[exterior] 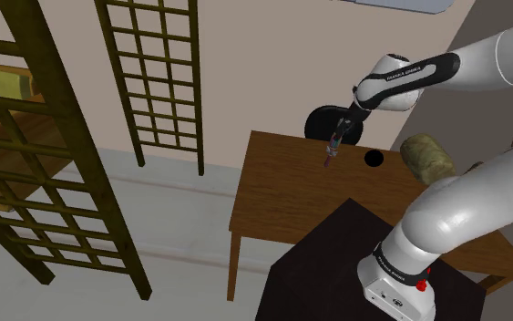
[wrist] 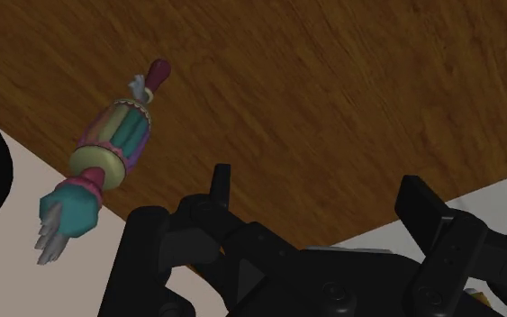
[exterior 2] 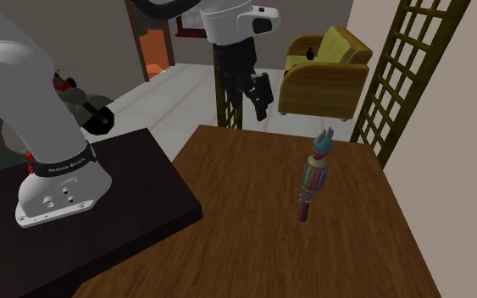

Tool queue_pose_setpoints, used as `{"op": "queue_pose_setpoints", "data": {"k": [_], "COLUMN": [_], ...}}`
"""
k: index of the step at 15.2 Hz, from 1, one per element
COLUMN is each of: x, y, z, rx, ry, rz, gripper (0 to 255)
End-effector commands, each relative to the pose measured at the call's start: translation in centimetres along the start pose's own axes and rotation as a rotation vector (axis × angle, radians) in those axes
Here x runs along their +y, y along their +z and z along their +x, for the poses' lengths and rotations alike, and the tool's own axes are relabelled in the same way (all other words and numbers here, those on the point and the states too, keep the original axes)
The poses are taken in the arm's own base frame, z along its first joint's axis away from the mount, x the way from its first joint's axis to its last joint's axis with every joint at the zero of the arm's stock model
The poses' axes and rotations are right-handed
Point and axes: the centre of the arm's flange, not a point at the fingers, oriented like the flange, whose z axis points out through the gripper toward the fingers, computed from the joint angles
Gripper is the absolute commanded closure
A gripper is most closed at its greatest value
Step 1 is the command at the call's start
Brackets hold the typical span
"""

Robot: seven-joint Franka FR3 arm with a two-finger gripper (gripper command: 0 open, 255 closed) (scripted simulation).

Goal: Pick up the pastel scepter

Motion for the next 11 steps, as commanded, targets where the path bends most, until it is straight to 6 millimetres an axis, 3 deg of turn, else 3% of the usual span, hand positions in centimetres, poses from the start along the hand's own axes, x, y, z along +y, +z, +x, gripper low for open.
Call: {"op": "queue_pose_setpoints", "data": {"k": [1, 11], "x": [2.1, 11.7], "y": [1.8, 11.2], "z": [-0.2, -1.1], "rx": [0.017, 0.091], "ry": [0.011, 0.062], "rz": [0.000, 0.022], "gripper": [0, 0]}}
